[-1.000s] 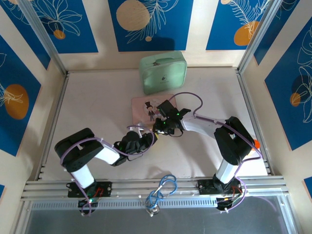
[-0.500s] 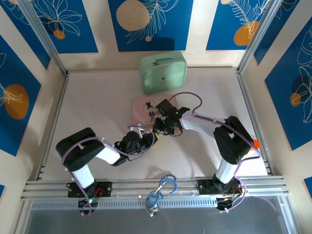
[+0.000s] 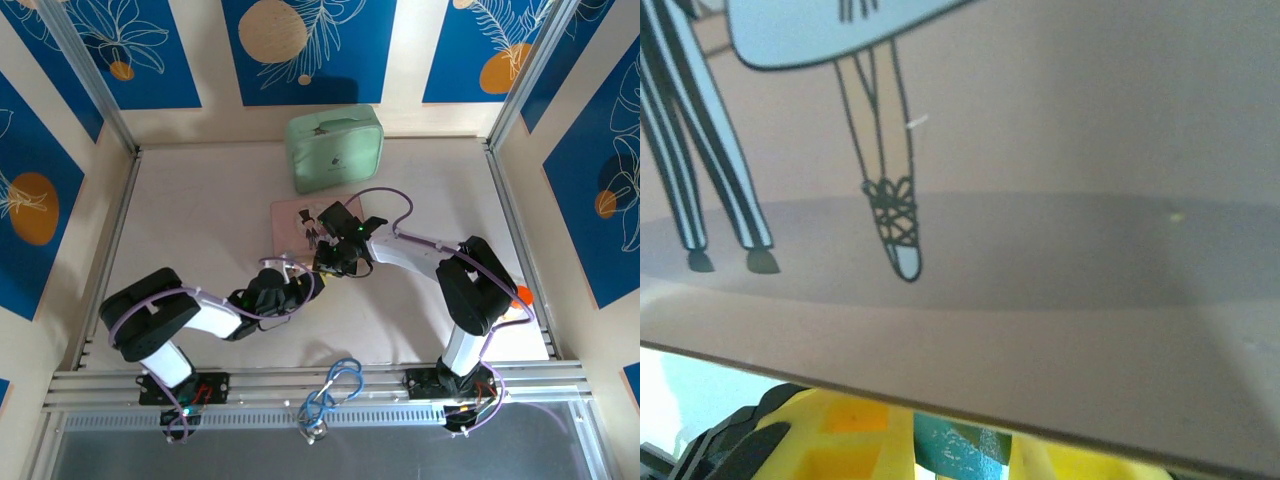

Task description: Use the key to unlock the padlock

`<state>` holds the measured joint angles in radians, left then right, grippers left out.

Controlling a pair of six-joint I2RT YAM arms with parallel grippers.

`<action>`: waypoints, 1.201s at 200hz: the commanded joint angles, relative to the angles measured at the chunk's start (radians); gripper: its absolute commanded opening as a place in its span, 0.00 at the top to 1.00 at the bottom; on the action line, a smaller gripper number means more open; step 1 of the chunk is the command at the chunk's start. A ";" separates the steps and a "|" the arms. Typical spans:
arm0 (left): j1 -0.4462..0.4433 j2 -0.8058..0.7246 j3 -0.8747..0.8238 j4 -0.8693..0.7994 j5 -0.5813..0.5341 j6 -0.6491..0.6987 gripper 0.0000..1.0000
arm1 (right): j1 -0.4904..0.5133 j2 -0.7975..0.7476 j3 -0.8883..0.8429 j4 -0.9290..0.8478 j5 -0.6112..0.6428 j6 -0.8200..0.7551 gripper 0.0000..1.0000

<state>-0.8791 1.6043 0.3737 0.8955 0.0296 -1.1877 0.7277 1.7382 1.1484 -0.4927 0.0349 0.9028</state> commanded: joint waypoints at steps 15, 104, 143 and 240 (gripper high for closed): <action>0.005 -0.060 0.008 -0.089 -0.009 0.044 0.53 | 0.013 0.008 0.034 -0.043 -0.003 0.015 1.00; 0.000 -0.016 0.059 -0.093 0.019 0.077 0.70 | 0.026 0.029 0.058 -0.053 -0.007 0.032 1.00; 0.000 -0.003 0.076 -0.095 0.025 0.085 0.81 | 0.030 0.032 0.061 -0.052 -0.006 0.034 1.00; 0.000 -0.009 0.094 -0.144 0.009 0.102 0.95 | 0.034 0.035 0.076 -0.073 0.000 0.042 1.00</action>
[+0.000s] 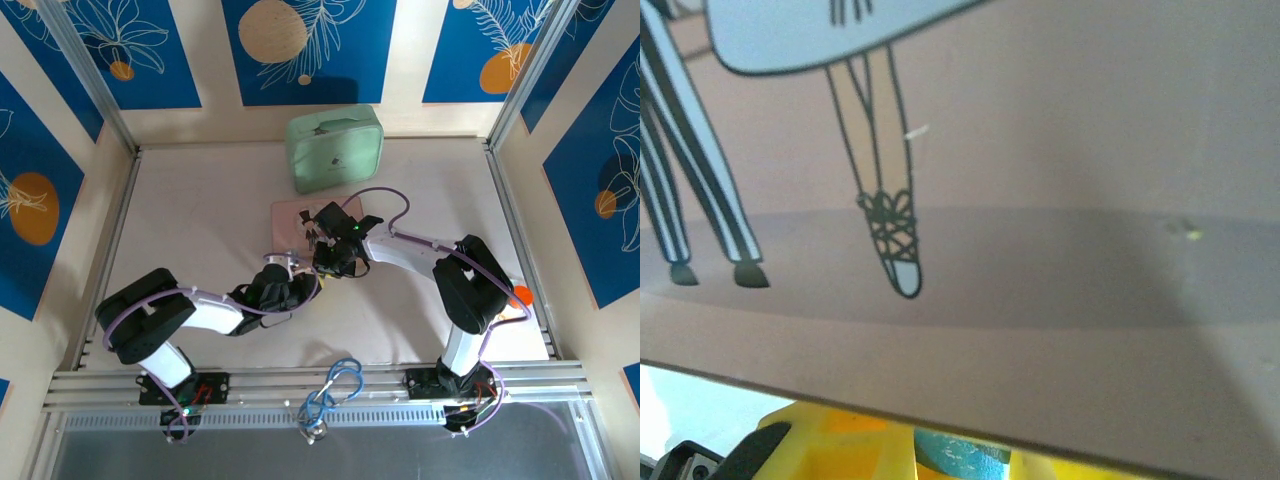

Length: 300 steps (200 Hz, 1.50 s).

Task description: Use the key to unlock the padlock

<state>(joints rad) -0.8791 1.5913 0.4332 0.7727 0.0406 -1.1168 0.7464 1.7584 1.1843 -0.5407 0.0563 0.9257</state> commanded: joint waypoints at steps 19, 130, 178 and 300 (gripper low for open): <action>-0.001 0.002 0.055 -0.060 -0.015 0.051 1.00 | 0.017 0.022 0.047 -0.042 -0.020 0.033 1.00; -0.222 -0.036 0.335 -0.729 -0.640 0.365 1.00 | 0.011 0.085 0.022 -0.054 -0.177 0.170 1.00; -0.365 0.061 0.484 -0.885 -0.978 0.500 1.00 | 0.002 0.098 -0.073 0.061 -0.329 0.236 1.00; -0.366 -0.083 0.576 -1.350 -0.878 0.151 0.17 | -0.024 0.063 -0.126 0.039 -0.241 0.187 1.00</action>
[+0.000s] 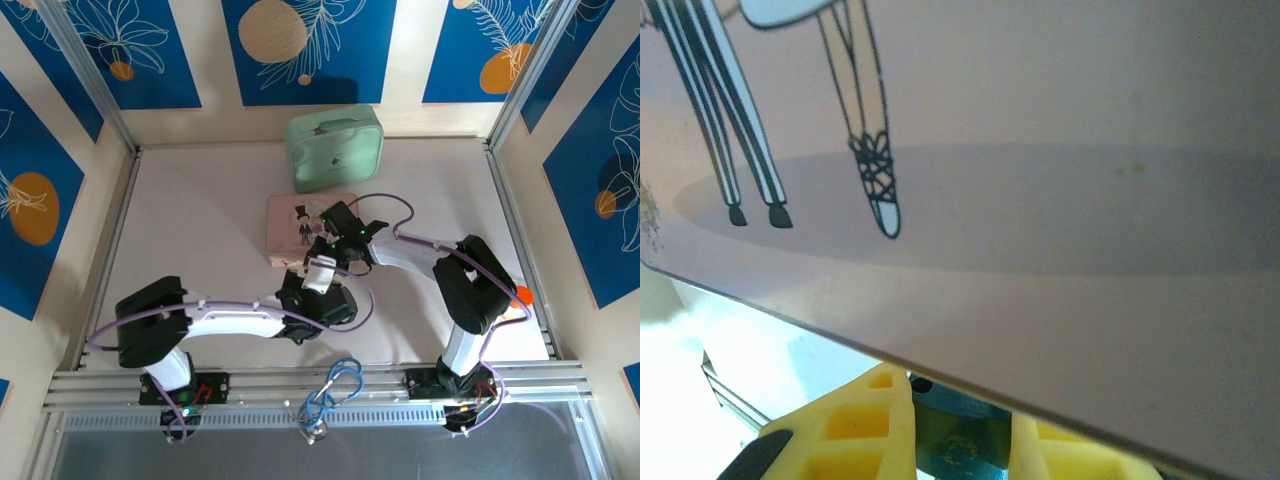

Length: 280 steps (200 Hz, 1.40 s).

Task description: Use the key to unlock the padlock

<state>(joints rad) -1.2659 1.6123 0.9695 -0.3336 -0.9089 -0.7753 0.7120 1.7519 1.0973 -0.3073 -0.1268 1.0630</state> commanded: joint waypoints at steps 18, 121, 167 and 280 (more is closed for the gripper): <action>0.057 -0.198 0.015 -0.349 0.133 -0.290 0.19 | 0.020 0.071 -0.035 -0.210 -0.033 0.037 1.00; 0.372 -0.454 -0.162 -0.218 0.450 -0.242 0.22 | 0.069 0.136 0.029 -0.318 0.018 0.025 1.00; 0.408 -0.414 -0.152 -0.165 0.522 -0.220 0.23 | 0.070 0.135 0.030 -0.316 0.019 0.022 0.83; 0.469 -0.409 -0.162 -0.115 0.591 -0.197 0.27 | 0.108 0.092 0.093 -0.398 0.144 -0.025 0.54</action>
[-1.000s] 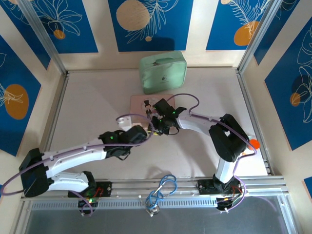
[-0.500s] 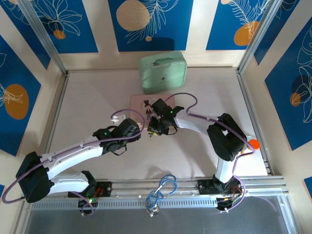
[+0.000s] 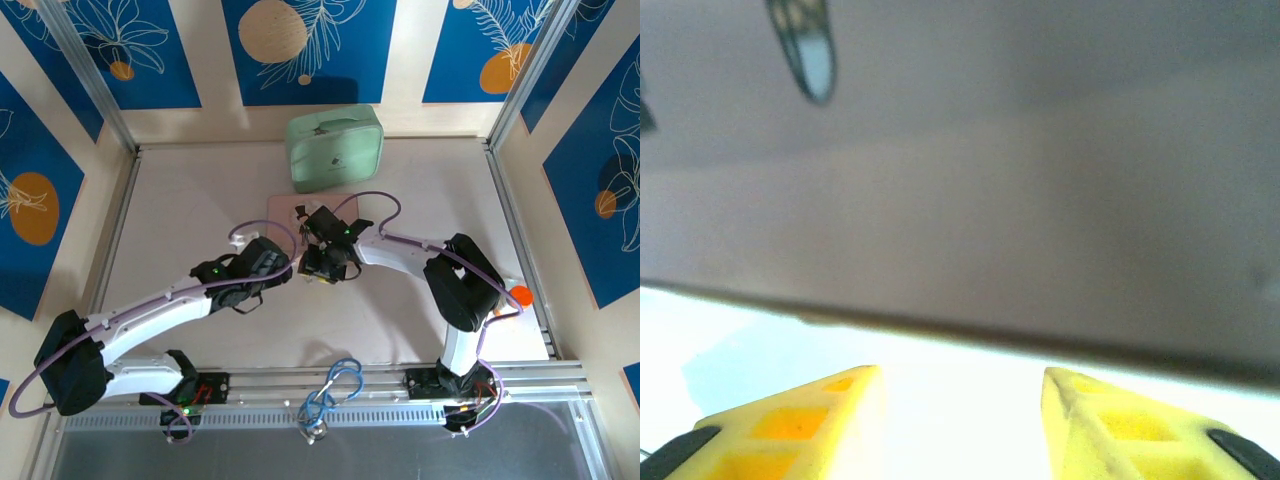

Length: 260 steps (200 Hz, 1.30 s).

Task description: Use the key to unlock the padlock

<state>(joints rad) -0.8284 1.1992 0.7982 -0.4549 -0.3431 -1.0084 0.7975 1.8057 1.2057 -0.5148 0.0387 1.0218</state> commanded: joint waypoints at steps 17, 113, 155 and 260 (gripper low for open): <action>0.055 0.011 0.020 -0.002 0.031 0.053 0.27 | 0.030 0.016 -0.006 -0.210 0.018 0.003 0.54; 0.243 0.068 0.045 0.078 0.277 0.155 0.27 | 0.066 -0.246 -0.091 -0.151 0.219 -0.088 0.57; 0.332 0.093 0.027 0.172 0.418 0.198 0.27 | 0.075 -0.335 -0.128 -0.113 0.224 -0.118 0.62; 0.444 0.237 0.106 0.188 0.640 0.303 0.30 | 0.112 -0.498 -0.188 -0.098 0.329 -0.087 0.60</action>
<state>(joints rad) -0.3985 1.4078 0.8776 -0.2737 0.2348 -0.7486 0.8940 1.3388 1.0634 -0.6365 0.3172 0.9161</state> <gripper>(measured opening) 0.705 0.389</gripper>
